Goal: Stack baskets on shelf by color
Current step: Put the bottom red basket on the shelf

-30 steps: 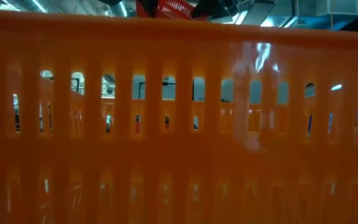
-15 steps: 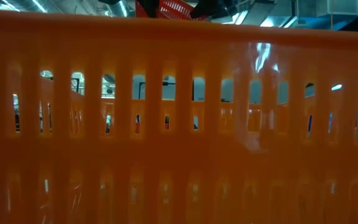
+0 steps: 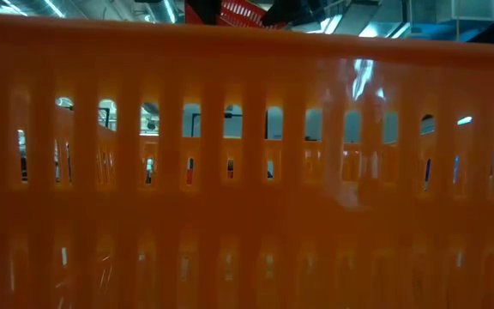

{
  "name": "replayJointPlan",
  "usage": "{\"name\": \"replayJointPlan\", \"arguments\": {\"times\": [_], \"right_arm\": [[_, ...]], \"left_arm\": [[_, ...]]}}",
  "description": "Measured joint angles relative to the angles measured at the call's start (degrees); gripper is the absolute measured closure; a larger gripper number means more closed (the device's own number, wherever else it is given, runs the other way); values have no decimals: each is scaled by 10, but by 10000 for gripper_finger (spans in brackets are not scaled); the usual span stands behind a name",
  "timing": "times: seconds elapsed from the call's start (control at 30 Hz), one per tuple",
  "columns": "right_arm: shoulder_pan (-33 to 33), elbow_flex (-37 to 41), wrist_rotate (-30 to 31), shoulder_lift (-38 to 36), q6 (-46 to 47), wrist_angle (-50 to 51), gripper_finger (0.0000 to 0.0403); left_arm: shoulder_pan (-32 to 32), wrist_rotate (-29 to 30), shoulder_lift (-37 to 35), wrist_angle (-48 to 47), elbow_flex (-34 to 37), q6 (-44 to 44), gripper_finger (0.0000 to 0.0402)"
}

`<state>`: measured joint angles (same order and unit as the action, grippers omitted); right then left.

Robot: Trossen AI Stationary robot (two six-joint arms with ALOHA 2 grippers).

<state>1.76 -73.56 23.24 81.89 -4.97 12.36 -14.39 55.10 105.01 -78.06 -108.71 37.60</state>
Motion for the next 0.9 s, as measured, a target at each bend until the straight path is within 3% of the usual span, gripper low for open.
{"name": "replayJointPlan", "arguments": {"times": [0.9], "right_arm": [[1, 0, 7, 0, -3, -2, 401]], "left_arm": [[0, 9, 0, 1, 0, 0, 401]]}}
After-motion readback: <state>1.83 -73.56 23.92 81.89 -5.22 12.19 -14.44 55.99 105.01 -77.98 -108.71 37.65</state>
